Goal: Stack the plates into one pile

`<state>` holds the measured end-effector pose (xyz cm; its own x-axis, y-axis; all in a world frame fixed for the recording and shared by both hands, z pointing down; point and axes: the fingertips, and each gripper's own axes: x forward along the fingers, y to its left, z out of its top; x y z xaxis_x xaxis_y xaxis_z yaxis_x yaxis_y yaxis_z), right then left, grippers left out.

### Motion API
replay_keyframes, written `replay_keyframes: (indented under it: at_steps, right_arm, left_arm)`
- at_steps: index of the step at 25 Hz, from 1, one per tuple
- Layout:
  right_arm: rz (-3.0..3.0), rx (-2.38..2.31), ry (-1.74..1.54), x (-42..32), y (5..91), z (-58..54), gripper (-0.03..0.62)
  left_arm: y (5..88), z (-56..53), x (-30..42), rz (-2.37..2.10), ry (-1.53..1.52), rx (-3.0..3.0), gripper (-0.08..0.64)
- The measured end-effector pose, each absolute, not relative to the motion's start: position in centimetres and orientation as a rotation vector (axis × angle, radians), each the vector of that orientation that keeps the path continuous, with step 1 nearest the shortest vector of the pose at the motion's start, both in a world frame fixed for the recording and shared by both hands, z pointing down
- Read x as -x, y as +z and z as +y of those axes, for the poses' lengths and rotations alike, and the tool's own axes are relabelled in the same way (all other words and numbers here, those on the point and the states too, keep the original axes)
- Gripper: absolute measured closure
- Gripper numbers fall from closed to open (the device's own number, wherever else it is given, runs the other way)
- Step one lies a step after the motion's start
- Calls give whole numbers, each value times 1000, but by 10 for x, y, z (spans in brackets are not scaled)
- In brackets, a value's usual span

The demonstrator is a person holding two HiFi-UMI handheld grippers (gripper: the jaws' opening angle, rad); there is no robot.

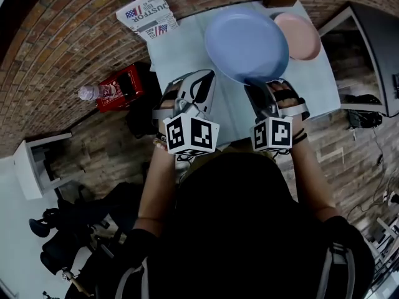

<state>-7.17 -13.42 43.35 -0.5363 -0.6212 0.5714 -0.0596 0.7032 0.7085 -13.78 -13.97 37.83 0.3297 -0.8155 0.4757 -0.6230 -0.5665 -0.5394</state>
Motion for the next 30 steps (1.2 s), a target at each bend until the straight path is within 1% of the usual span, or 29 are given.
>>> replay_keyframes:
  at_steps: [10,23,30]
  right_arm:
    - [-2080,-444,-829,43,446,-162,546]
    - [-2093,-337,-850,25,467,-178,546]
    - [-2080,-287,-819,21,495,-186,546]
  left_arm:
    - [386,-169,101,1368,-1116,2307,538]
    - [399,-179,84,1455,-1193,2277,538]
    - [399,-186,79,1462,-1198,2277,538]
